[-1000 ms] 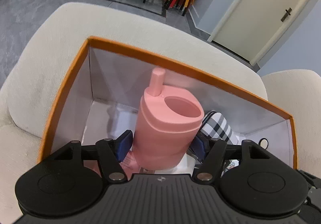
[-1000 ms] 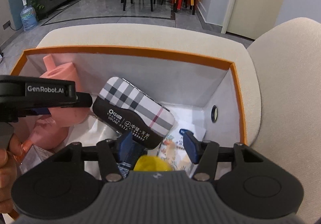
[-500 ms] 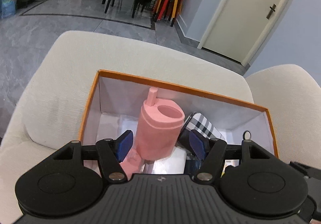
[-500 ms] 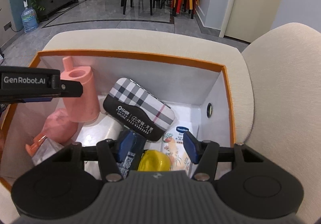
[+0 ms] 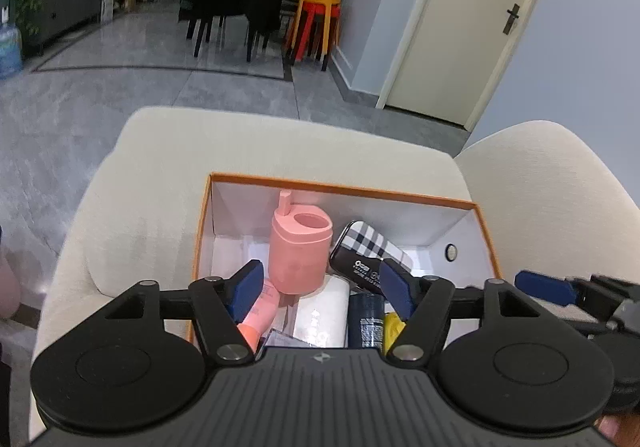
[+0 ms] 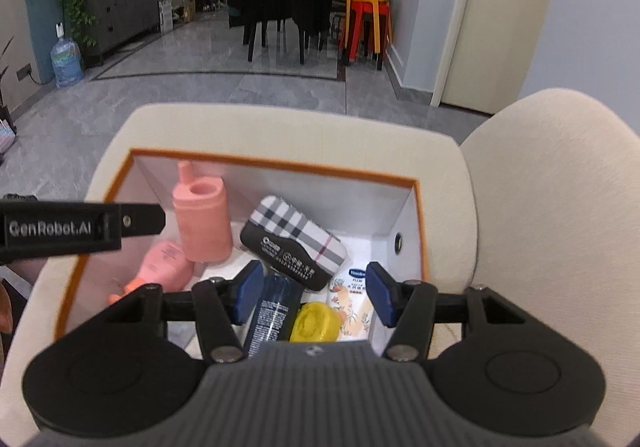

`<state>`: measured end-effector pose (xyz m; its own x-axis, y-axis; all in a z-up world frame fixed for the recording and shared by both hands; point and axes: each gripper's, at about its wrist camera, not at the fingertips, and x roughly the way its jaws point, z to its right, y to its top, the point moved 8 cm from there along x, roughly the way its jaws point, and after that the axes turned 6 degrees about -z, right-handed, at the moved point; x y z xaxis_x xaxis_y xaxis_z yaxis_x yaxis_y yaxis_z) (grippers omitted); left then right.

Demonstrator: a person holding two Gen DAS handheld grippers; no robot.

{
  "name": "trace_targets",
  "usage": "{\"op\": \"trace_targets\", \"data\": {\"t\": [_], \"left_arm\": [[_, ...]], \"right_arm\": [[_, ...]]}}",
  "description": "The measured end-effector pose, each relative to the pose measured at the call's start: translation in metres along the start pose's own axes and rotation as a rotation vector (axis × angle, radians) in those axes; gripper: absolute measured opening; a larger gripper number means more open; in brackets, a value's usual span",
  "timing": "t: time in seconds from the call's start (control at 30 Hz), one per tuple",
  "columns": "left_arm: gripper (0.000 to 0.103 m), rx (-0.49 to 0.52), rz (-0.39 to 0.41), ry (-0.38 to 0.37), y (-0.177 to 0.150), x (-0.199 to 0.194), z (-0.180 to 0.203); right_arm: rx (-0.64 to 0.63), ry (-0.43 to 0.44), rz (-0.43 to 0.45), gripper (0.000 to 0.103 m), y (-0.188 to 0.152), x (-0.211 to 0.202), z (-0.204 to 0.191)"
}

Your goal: Organize rigid objects

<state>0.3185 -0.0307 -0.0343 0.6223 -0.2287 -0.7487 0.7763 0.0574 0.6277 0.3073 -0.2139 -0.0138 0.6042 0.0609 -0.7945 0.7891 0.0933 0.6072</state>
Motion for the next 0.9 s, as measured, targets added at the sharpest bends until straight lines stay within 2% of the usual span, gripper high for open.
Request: {"op": "trace_targets", "data": {"t": [0.33, 0.57, 0.67, 0.87, 0.9], "left_arm": [[0.088, 0.077, 0.055, 0.012, -0.015, -0.053, 0.021], [0.091, 0.112, 0.080, 0.010, -0.030, -0.080, 0.033], [0.097, 0.119, 0.089, 0.019, -0.037, -0.086, 0.036], [0.100, 0.102, 0.075, 0.062, -0.053, -0.086, 0.033], [0.100, 0.096, 0.066, 0.073, -0.055, -0.085, 0.031]], "right_arm": [[0.018, 0.011, 0.071, 0.058, -0.002, -0.064, 0.001], [0.048, 0.034, 0.115, 0.060, -0.016, -0.103, 0.005], [0.063, 0.040, 0.129, 0.061, -0.024, -0.115, 0.008], [0.092, 0.045, 0.148, 0.064, -0.038, -0.129, 0.014], [0.096, 0.043, 0.150, 0.068, -0.040, -0.130, 0.015]]}}
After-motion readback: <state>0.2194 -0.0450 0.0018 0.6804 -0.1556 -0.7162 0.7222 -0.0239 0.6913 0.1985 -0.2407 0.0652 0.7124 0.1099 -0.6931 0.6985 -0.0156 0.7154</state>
